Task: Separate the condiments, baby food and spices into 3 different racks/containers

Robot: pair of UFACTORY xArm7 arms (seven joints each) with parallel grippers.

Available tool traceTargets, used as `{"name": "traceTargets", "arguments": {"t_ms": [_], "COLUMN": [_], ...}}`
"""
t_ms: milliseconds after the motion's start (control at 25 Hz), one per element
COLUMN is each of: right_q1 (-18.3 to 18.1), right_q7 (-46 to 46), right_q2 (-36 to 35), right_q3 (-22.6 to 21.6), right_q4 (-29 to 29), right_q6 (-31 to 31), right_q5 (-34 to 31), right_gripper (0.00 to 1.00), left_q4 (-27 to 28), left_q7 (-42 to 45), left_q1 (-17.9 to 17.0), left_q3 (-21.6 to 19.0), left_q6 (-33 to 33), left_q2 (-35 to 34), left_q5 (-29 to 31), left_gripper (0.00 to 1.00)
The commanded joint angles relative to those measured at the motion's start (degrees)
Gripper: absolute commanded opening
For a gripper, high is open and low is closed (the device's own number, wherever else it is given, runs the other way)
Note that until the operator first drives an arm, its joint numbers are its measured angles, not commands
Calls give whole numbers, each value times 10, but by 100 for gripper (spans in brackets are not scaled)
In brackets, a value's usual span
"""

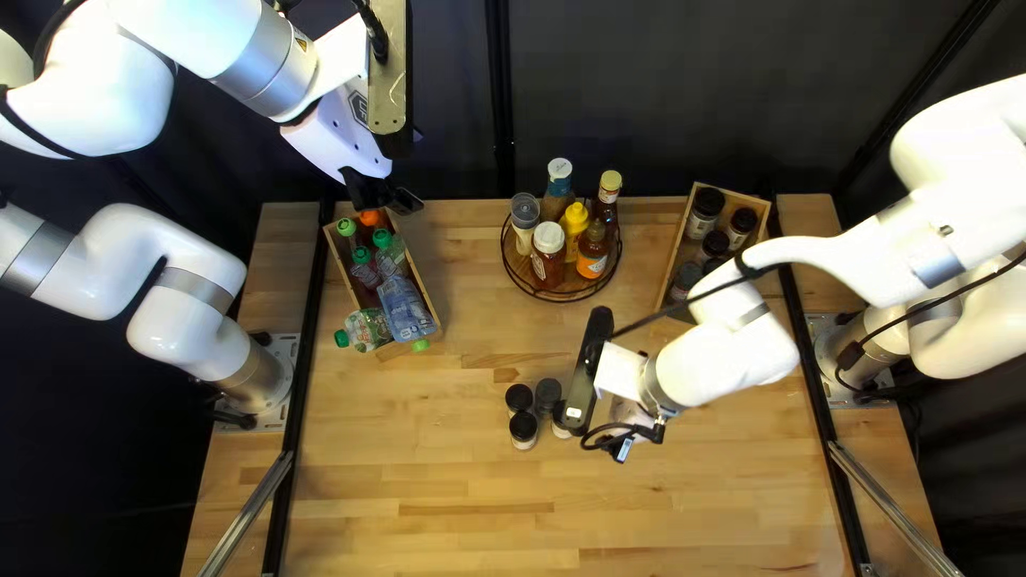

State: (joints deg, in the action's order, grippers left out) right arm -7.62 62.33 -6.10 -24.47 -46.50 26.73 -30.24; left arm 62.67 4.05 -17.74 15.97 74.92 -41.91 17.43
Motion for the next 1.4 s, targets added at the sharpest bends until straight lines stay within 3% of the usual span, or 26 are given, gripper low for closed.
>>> {"name": "traceTargets", "arguments": {"t_ms": [40,360,400,440,720,800,920,1120,1400], "right_q1": [8,-1,-1,0,1,-6,-12,26,28], "right_q7": [34,6,5,5,-5,-26,-109,-251,-322], "right_q2": [-45,-95,-96,-94,-52,-24,62,207,351], "right_q3": [22,31,31,30,18,13,21,95,168], "right_q4": [-33,-78,-79,-80,-58,-36,32,118,196], "right_q6": [-7,-12,-11,-7,16,11,0,39,110], "right_q5": [-54,-60,-60,-60,-43,-21,70,209,244], "right_gripper": [100,97,39,0,0,0,0,0,0], "left_q4": [0,0,0,0,0,0,0,0,0], "left_q7": [0,0,0,0,0,0,0,0,0], "left_q1": [0,0,0,0,0,0,0,0,0], "left_q3": [0,0,0,0,0,0,0,0,0], "left_q6": [0,0,0,0,0,0,0,0,0], "left_q2": [0,0,0,0,0,0,0,0,0], "left_q5": [0,0,0,0,0,0,0,0,0], "left_gripper": [100,100,100,100,100,100,100,100,100]}}
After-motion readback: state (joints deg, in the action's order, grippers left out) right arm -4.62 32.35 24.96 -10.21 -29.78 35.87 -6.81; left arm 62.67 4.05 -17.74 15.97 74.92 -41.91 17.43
